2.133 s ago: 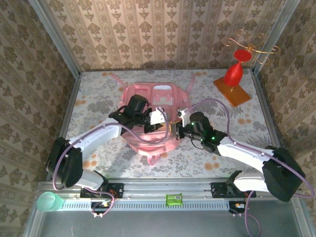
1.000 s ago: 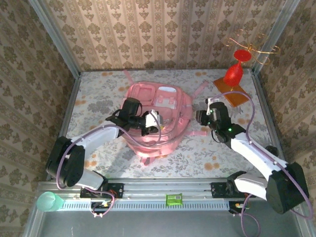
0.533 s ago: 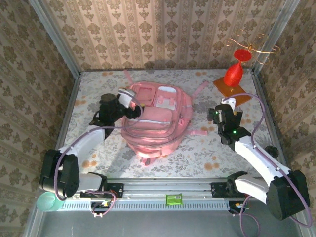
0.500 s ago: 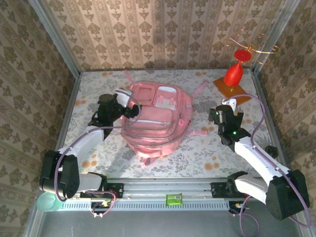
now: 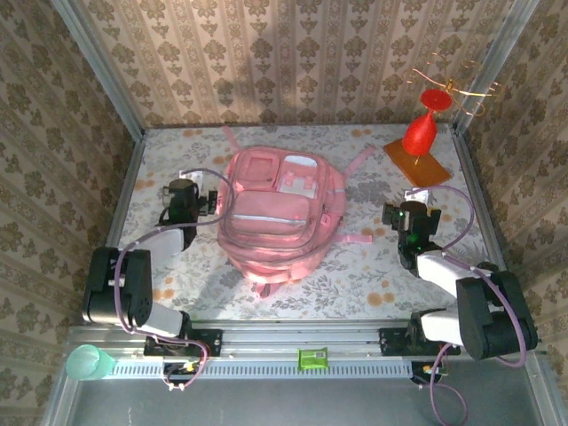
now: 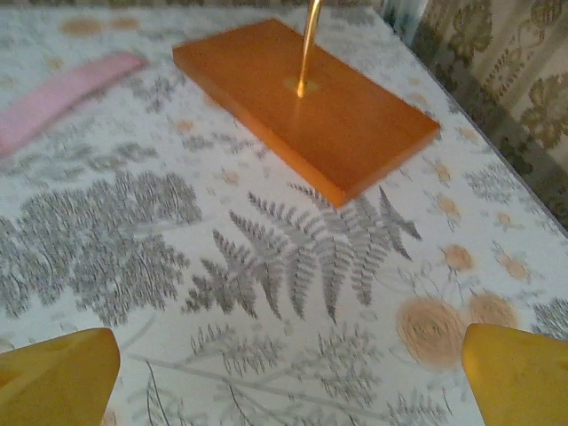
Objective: Pack the student bag
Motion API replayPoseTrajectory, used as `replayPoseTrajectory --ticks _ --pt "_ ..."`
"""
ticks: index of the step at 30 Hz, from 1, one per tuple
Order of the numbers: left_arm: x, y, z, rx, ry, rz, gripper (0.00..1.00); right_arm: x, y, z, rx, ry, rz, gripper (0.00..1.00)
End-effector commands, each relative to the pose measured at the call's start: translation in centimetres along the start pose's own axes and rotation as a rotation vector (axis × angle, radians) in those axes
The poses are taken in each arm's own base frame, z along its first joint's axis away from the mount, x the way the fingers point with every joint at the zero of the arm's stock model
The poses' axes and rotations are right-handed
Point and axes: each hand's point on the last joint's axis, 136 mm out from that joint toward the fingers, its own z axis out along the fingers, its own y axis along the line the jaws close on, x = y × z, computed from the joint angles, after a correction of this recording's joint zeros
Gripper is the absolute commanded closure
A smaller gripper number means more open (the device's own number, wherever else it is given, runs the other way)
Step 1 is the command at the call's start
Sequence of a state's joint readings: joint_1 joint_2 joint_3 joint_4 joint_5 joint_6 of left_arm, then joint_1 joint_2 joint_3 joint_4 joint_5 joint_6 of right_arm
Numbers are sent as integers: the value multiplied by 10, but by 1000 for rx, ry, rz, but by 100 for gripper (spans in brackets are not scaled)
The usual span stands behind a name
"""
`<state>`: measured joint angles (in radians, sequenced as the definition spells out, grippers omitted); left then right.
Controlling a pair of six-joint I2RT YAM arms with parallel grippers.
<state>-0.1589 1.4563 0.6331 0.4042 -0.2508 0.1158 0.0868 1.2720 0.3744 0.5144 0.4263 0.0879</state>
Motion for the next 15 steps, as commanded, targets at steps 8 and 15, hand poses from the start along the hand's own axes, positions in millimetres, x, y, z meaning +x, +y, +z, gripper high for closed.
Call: replayPoseTrajectory --ticks 8,15 --pt "-7 11 -11 -29 -97 -22 0 -29 16 2 -117 -123 48 0" --pt "15 16 -12 46 -171 -119 0 -29 23 9 -150 -166 50 0"
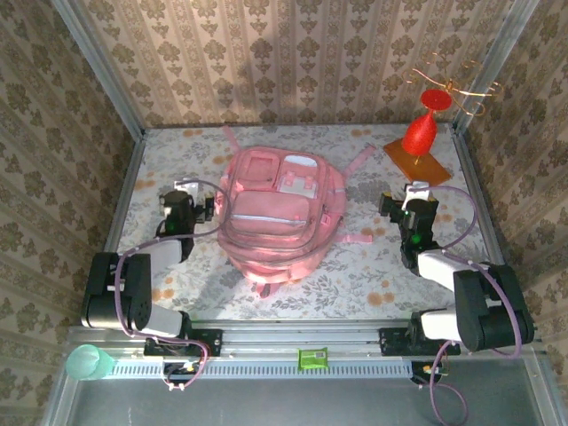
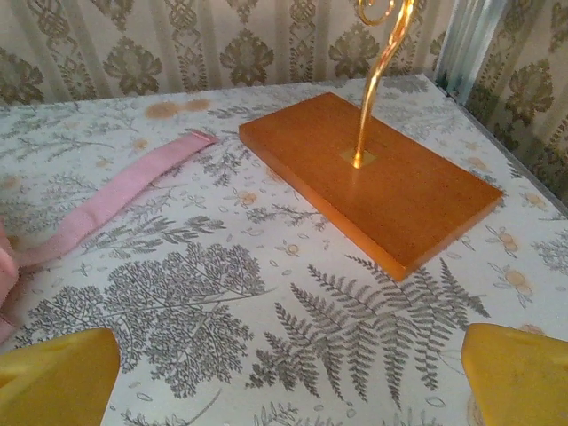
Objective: Pack the student bag
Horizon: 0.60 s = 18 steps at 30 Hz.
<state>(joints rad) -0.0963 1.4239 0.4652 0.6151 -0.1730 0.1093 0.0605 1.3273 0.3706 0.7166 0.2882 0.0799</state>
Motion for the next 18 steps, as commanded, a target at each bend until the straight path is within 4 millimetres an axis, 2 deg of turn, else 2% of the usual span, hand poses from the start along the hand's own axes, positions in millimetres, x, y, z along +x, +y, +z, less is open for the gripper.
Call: replayPoseTrajectory --ticks 1,3,5,7,18 --pt "-4 8 -1 29 -109 -91 0 6 4 8 -29 -40 -2 0" --pt "9 9 8 27 -110 -111 0 19 9 16 -51 -28 -10 0" --pt "11 5 10 52 -75 -105 0 20 13 20 -67 -30 -19 0" --pt "8 4 12 56 -100 -88 0 22 8 27 -42 25 -6 0" --pt "9 3 11 58 -91 -90 0 21 8 26 -42 21 -9 0"
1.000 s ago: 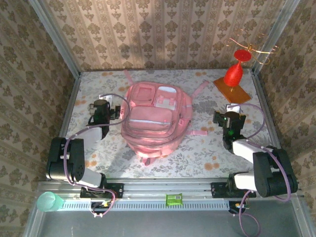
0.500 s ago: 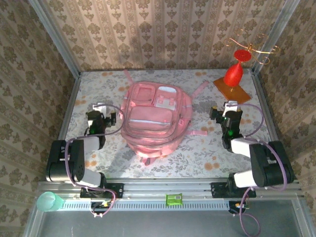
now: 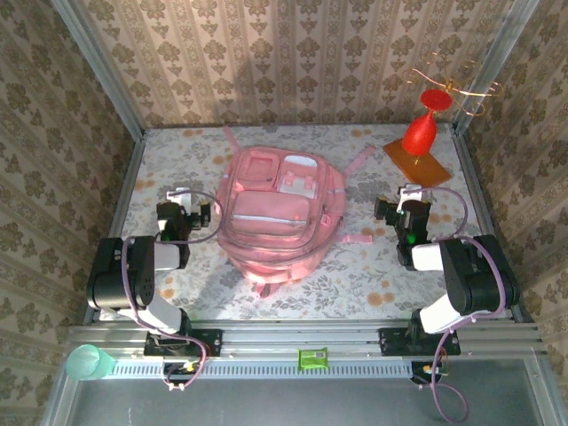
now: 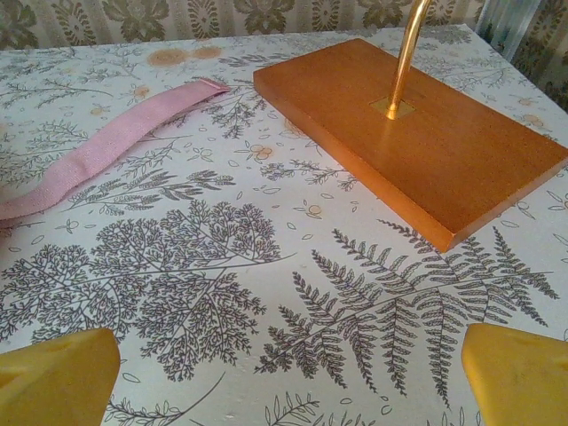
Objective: Pack the student bag
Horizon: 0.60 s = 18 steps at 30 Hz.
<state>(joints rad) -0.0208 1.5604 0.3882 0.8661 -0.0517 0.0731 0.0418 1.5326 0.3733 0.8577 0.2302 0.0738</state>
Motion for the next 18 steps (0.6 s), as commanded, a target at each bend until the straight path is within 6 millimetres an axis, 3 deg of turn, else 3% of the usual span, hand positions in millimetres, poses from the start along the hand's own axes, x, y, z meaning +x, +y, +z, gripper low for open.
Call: replayPoseTrajectory --ticks 1,18 --pt "-15 -2 0 11 -49 -19 0 -16 1 2 -5 -45 5 0" --pt "-16 -3 0 13 -51 -16 0 -16 3 1 -2 -46 -7 0"
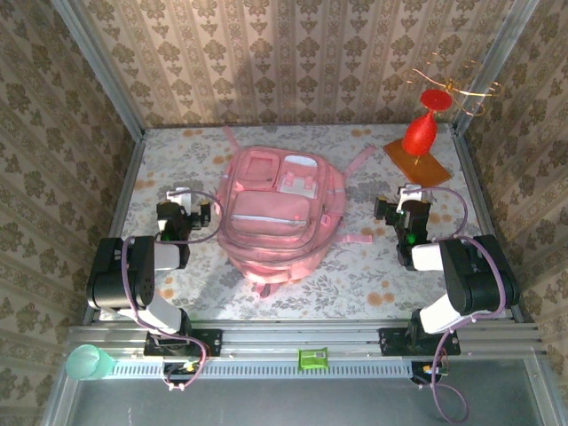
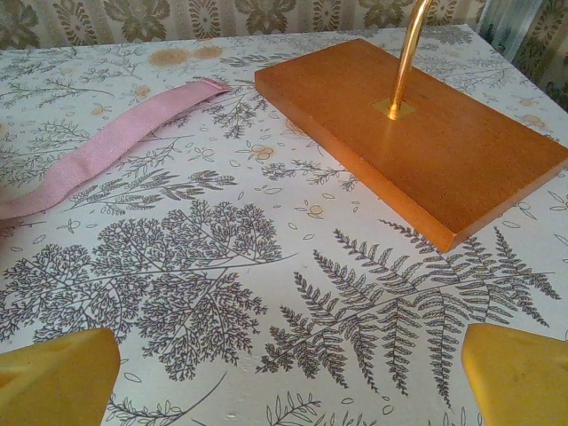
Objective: Pack the student bag
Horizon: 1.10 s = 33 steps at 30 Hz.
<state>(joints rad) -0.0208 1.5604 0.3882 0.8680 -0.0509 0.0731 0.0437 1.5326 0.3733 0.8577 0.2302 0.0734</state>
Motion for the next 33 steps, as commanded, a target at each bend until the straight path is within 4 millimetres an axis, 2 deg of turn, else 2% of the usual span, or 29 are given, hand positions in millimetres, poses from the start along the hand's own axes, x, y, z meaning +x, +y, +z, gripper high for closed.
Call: replayPoseTrajectory --ticks 1,33 --pt "-15 -2 0 11 -48 -16 0 -16 2 1 0 -45 -6 0" --pt "-15 -6 0 36 -48 -13 0 -16 3 3 -2 -41 -7 0"
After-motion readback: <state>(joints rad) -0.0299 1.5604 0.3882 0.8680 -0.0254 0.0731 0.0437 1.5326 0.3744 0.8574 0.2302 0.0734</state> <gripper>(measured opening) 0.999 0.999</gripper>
